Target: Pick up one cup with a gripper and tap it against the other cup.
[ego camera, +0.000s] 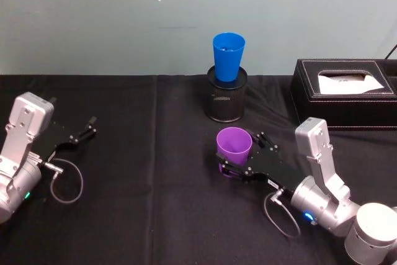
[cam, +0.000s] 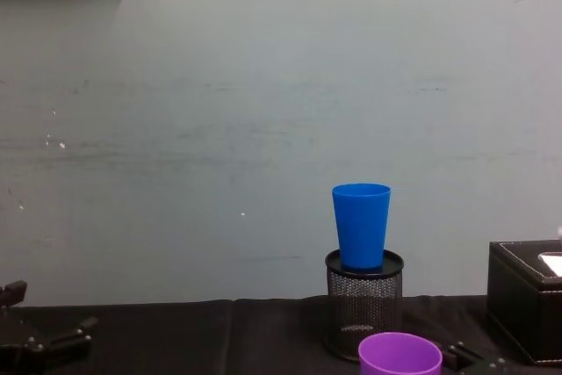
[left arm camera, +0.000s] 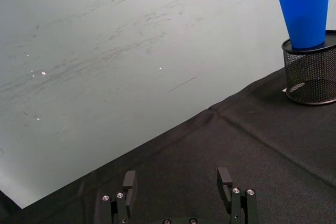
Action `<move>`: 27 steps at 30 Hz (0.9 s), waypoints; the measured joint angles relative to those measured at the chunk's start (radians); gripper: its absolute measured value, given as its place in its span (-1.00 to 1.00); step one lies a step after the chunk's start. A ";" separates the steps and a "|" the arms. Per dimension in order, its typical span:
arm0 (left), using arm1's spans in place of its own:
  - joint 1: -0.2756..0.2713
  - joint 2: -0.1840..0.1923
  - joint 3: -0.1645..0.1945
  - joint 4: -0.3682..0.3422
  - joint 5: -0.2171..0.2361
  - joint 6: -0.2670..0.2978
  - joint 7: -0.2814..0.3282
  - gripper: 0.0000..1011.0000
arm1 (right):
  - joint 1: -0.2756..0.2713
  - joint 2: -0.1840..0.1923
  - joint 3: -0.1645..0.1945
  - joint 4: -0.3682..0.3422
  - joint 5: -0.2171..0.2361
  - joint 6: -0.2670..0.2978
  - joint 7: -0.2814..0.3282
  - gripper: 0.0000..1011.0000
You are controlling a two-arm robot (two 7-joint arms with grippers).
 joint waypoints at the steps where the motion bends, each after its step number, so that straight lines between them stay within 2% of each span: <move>1: 0.000 0.000 0.000 0.000 0.000 0.000 0.000 0.98 | 0.002 -0.003 0.001 0.003 -0.001 0.000 0.001 0.99; 10: 0.000 0.000 0.000 0.000 0.000 0.000 0.000 0.98 | 0.021 -0.032 0.007 0.021 -0.032 -0.002 0.008 0.99; 19: 0.000 0.000 0.000 0.000 0.000 0.000 0.000 0.98 | 0.020 -0.030 0.006 0.021 -0.029 -0.002 0.007 0.97; 27: 0.000 0.000 0.000 0.000 0.000 0.000 0.000 0.98 | 0.019 -0.029 0.006 0.020 -0.026 -0.002 0.007 0.62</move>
